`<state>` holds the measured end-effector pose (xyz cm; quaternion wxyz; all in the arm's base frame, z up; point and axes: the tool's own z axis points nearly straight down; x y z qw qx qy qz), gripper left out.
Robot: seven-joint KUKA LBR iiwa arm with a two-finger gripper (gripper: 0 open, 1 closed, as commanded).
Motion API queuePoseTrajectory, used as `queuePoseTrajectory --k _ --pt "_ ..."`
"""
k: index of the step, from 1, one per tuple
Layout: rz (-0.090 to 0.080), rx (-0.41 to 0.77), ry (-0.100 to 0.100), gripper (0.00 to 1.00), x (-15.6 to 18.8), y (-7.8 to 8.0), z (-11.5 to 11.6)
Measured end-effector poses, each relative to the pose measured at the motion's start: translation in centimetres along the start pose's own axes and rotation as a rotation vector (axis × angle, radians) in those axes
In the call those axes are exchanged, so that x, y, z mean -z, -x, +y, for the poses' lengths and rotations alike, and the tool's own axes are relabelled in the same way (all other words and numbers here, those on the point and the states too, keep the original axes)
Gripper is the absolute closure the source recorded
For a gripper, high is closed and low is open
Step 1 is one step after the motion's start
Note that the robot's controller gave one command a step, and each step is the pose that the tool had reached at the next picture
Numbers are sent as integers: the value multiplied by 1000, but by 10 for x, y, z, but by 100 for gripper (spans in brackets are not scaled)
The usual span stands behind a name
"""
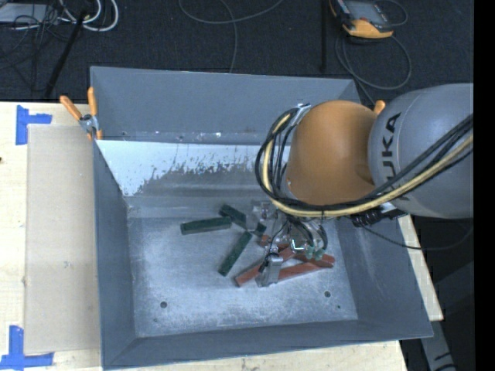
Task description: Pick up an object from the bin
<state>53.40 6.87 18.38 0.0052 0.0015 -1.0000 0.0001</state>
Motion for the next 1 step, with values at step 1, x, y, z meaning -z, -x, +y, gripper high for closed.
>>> queuePoseTrajectory --k 1 --pt "-3 214 -1 0 -117 -28 -24"
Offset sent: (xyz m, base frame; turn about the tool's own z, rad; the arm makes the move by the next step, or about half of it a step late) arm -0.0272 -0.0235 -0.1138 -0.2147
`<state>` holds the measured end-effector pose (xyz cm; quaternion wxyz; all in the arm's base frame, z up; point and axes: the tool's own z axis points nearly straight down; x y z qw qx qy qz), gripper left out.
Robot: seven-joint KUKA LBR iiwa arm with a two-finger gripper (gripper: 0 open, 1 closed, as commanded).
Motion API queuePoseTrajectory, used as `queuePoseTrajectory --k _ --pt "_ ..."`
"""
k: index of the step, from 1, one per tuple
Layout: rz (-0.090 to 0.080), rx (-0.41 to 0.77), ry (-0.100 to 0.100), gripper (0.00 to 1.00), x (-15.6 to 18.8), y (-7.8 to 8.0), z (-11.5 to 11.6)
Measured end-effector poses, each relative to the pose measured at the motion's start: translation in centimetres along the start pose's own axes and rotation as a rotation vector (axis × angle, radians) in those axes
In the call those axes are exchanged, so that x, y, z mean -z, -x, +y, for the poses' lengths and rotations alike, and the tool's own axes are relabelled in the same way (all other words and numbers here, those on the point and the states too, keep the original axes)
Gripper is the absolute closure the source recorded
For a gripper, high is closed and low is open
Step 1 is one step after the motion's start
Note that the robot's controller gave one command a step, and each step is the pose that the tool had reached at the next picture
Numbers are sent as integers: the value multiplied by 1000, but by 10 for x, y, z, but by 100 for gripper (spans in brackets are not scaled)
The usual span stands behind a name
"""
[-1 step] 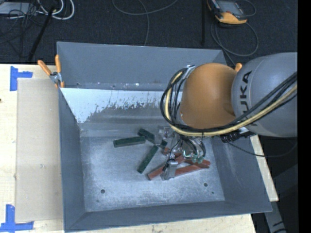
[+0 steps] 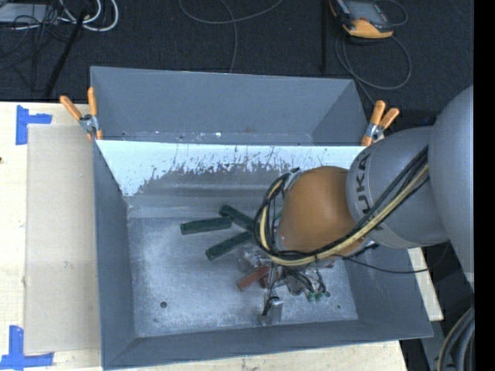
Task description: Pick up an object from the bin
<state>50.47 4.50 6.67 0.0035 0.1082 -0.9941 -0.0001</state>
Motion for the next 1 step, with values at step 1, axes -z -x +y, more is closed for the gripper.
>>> queuePoseTrajectory --k 1 --pt "-6 -3 0 100 2 2 0"
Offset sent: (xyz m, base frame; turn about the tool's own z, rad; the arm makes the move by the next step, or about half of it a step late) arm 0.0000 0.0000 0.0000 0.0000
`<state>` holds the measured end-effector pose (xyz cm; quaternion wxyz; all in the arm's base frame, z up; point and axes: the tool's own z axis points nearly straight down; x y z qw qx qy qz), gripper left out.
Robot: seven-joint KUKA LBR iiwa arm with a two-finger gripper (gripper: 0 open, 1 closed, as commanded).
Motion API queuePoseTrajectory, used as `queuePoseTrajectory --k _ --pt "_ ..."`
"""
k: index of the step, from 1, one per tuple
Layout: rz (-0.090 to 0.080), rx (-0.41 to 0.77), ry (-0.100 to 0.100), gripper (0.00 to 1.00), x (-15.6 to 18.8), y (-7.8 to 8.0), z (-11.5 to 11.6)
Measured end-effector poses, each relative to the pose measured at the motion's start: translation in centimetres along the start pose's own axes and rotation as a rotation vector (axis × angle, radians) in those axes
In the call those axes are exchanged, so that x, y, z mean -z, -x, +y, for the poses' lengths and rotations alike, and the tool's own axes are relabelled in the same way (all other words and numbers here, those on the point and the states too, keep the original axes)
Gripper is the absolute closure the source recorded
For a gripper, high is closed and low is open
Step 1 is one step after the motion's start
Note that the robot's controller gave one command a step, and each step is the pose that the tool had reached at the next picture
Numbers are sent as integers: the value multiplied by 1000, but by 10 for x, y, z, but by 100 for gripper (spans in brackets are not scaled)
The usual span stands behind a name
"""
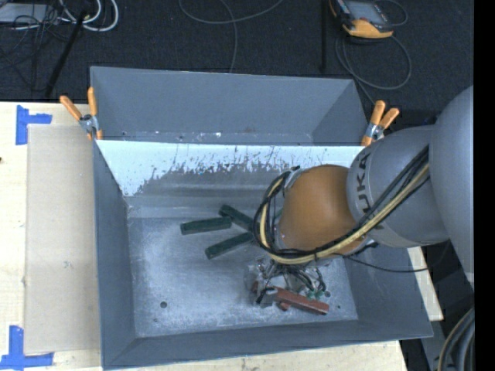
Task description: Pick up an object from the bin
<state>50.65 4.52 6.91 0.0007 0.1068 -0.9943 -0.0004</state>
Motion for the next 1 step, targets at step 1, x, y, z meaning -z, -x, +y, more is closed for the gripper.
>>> queuePoseTrajectory --k 1 --pt "0 -1 0 0 0 0 0"
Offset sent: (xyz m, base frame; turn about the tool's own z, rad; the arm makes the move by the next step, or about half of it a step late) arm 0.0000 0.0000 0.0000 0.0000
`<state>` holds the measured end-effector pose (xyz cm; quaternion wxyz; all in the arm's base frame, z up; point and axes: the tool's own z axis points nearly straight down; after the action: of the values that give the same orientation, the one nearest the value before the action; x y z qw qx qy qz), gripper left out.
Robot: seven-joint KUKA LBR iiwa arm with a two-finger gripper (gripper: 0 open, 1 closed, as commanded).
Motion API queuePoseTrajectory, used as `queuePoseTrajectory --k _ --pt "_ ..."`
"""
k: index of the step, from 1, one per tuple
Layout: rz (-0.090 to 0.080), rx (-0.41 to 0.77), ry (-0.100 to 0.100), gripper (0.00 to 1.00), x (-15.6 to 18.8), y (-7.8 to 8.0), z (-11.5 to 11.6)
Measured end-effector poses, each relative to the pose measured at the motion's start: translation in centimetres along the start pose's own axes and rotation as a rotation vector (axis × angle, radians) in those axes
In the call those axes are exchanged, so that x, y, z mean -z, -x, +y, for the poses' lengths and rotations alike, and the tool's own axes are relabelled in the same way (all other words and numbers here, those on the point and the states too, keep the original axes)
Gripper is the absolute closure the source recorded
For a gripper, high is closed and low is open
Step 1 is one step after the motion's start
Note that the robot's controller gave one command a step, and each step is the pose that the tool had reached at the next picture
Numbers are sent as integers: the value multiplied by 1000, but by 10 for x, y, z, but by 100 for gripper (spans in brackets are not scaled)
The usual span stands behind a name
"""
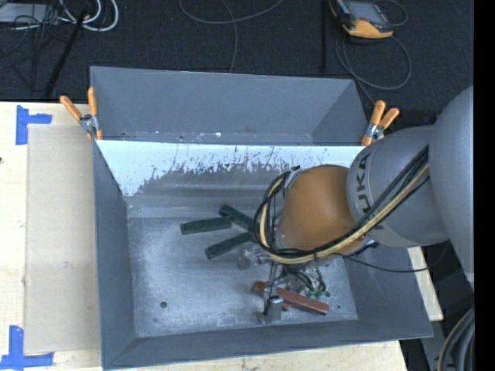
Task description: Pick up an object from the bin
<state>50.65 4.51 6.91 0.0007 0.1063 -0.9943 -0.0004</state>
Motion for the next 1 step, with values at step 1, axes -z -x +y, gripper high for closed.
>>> queuePoseTrajectory --k 1 --pt "-4 -8 -3 0 1 15 -55"
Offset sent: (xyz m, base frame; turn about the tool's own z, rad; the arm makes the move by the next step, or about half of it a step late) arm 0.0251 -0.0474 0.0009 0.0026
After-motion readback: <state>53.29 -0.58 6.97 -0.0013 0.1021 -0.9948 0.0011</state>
